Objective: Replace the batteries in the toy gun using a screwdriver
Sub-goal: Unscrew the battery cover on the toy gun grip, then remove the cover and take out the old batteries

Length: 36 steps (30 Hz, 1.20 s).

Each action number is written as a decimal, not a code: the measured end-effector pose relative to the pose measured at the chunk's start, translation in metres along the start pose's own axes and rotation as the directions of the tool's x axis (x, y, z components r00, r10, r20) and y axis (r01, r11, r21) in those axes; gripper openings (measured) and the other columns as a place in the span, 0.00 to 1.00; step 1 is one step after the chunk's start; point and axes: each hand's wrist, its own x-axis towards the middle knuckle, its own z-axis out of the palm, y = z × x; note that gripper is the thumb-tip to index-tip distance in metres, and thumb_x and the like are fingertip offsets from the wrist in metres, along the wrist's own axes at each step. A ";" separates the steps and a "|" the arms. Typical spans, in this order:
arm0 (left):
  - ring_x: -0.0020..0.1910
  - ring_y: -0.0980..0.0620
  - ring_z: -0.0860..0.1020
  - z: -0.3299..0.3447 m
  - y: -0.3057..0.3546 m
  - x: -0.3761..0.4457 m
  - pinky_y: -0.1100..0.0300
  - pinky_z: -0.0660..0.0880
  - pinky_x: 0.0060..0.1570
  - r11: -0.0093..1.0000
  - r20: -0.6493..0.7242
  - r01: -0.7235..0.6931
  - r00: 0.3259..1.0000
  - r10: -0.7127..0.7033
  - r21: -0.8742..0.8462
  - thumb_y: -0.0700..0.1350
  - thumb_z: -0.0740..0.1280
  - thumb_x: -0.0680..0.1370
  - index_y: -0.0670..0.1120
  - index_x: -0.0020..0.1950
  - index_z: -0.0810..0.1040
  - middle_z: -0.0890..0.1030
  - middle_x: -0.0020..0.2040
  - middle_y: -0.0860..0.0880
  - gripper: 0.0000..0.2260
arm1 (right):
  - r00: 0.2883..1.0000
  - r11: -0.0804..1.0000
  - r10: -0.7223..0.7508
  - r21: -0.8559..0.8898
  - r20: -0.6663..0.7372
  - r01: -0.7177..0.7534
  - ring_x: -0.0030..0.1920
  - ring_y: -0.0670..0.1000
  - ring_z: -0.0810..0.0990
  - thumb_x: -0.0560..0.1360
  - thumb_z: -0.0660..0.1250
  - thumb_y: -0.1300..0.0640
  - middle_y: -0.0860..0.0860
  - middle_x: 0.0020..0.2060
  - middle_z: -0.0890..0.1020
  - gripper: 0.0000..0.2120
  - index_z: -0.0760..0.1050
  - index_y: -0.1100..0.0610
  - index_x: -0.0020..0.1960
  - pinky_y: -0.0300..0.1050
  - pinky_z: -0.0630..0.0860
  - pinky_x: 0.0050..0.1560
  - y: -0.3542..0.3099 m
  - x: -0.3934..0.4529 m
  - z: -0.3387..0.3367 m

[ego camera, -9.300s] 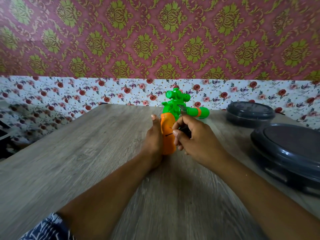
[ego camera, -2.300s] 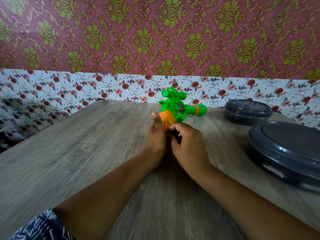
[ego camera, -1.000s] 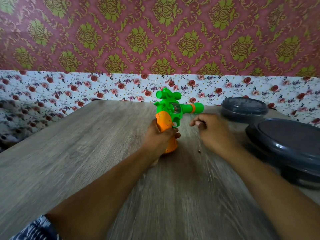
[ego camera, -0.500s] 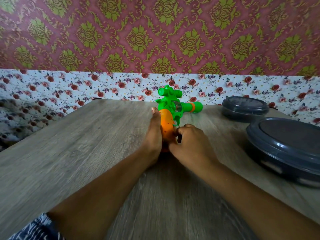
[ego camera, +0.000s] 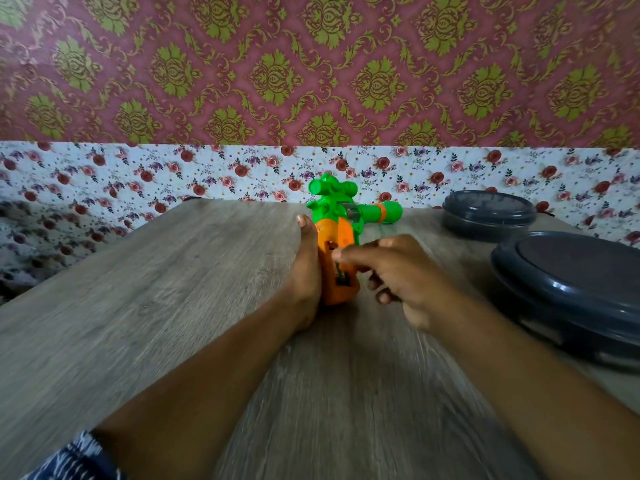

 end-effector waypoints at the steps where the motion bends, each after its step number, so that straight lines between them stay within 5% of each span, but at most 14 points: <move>1: 0.47 0.46 0.80 -0.001 0.001 0.001 0.51 0.76 0.53 1.000 -0.024 0.011 1.000 -0.011 -0.006 0.68 0.39 0.76 0.44 0.69 0.69 0.80 0.47 0.44 0.38 | 0.999 1.000 -0.026 0.015 -0.043 0.026 0.28 0.47 0.70 0.65 0.74 0.52 0.52 0.31 0.76 0.11 0.77 0.59 0.40 0.39 0.63 0.27 -0.003 0.003 -0.008; 3: 0.42 0.48 0.78 -0.003 0.002 0.004 0.55 0.76 0.44 0.999 -0.064 0.029 0.997 -0.031 -0.026 0.67 0.40 0.76 0.42 0.69 0.69 0.78 0.45 0.44 0.38 | 0.976 0.988 -0.131 -0.108 -0.176 0.113 0.30 0.50 0.76 0.66 0.73 0.53 0.54 0.31 0.79 0.10 0.78 0.59 0.36 0.44 0.69 0.31 -0.003 0.010 -0.028; 6: 0.42 0.49 0.78 -0.003 0.001 0.003 0.55 0.77 0.45 0.998 -0.057 0.037 0.998 -0.039 -0.047 0.67 0.42 0.76 0.41 0.71 0.66 0.78 0.46 0.44 0.38 | 0.924 0.886 -0.222 -0.460 -0.312 0.057 0.30 0.54 0.76 0.64 0.74 0.53 0.54 0.26 0.78 0.13 0.74 0.57 0.27 0.46 0.69 0.33 0.017 0.024 -0.054; 13: 0.42 0.49 0.77 -0.002 0.002 0.003 0.56 0.76 0.45 1.000 -0.052 0.027 0.998 -0.027 -0.014 0.66 0.41 0.77 0.42 0.59 0.74 0.78 0.45 0.44 0.34 | 0.968 0.706 -0.082 -0.699 -0.237 -0.111 0.44 0.58 0.80 0.66 0.70 0.51 0.59 0.40 0.83 0.13 0.80 0.61 0.40 0.41 0.66 0.36 0.048 0.044 -0.052; 15: 0.41 0.50 0.77 -0.003 0.002 0.004 0.57 0.77 0.42 0.999 -0.066 0.032 0.997 -0.032 -0.001 0.66 0.41 0.77 0.45 0.54 0.74 0.78 0.45 0.44 0.32 | 0.968 0.675 -0.090 -0.729 -0.233 -0.113 0.47 0.58 0.80 0.67 0.70 0.48 0.59 0.44 0.83 0.15 0.79 0.60 0.43 0.41 0.67 0.39 0.051 0.045 -0.050; 19: 0.41 0.50 0.78 -0.003 0.002 0.003 0.60 0.78 0.40 0.999 -0.063 0.050 0.997 -0.050 -0.002 0.65 0.42 0.77 0.44 0.63 0.71 0.78 0.46 0.44 0.32 | 0.972 0.664 -0.086 -0.740 -0.219 -0.108 0.55 0.59 0.77 0.70 0.68 0.43 0.59 0.52 0.80 0.23 0.77 0.62 0.52 0.47 0.73 0.50 0.044 0.040 -0.050; 23: 0.42 0.49 0.78 -0.004 0.002 0.003 0.58 0.78 0.40 0.998 -0.053 0.060 0.997 -0.062 -0.035 0.65 0.43 0.77 0.41 0.69 0.68 0.78 0.46 0.44 0.35 | 0.972 0.793 -0.047 -0.601 -0.230 -0.104 0.57 0.57 0.75 0.70 0.70 0.53 0.59 0.57 0.78 0.23 0.74 0.61 0.61 0.48 0.73 0.56 0.036 0.040 -0.059; 27: 0.43 0.49 0.78 -0.005 0.002 0.005 0.56 0.76 0.42 0.996 -0.072 0.060 0.995 -0.064 -0.064 0.66 0.43 0.77 0.41 0.72 0.66 0.79 0.47 0.44 0.36 | 0.982 0.940 -0.038 -0.339 -0.187 -0.028 0.56 0.52 0.75 0.73 0.61 0.69 0.56 0.57 0.78 0.19 0.73 0.60 0.62 0.46 0.74 0.55 0.033 0.041 -0.059; 31: 0.43 0.49 0.79 -0.007 0.002 0.008 0.56 0.77 0.43 0.994 -0.070 0.057 0.996 -0.063 -0.091 0.65 0.43 0.77 0.42 0.71 0.66 0.79 0.47 0.44 0.35 | 0.925 0.887 -0.330 -0.397 -0.187 0.236 0.50 0.48 0.77 0.73 0.59 0.72 0.51 0.48 0.79 0.16 0.77 0.60 0.56 0.40 0.75 0.48 0.026 0.034 -0.051; 36: 0.43 0.48 0.79 -0.008 0.002 0.011 0.55 0.76 0.43 0.990 -0.086 0.059 0.994 -0.070 -0.126 0.66 0.44 0.77 0.42 0.72 0.66 0.79 0.46 0.44 0.35 | 0.785 0.695 -0.607 -0.562 -0.126 0.448 0.40 0.51 0.81 0.74 0.66 0.61 0.56 0.44 0.83 0.07 0.80 0.60 0.50 0.53 0.79 0.45 0.026 0.032 -0.047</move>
